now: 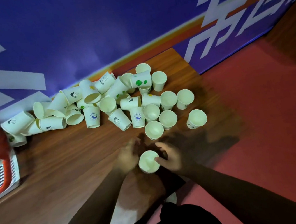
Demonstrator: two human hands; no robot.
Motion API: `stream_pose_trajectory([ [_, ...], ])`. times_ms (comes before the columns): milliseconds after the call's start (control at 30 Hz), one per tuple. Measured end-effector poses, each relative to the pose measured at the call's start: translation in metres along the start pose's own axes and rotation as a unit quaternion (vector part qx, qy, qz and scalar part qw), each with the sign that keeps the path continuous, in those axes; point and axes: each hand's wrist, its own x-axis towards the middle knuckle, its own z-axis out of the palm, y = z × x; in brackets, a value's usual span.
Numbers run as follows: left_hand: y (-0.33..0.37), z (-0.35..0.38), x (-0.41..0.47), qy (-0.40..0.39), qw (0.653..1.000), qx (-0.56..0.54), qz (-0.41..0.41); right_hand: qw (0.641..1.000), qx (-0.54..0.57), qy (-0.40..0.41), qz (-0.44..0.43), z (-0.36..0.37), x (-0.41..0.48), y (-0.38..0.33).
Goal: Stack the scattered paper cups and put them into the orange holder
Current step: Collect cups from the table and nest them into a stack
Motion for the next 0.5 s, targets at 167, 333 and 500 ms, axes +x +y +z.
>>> stream_pose_trajectory([
  [167,0.023,-0.012,0.031,0.061,0.997,-0.038,-0.003,0.989,-0.019,0.142,0.025,-0.041,0.027,0.001],
  [333,0.044,-0.003,0.053,-0.03,0.995,0.077,0.048,0.968,-0.183,0.172,0.007,-0.075,0.051,0.013],
  [500,0.041,0.003,0.064,-0.089,0.979,0.175,0.061,0.951,-0.285,0.118,0.029,-0.076,0.066,0.021],
])
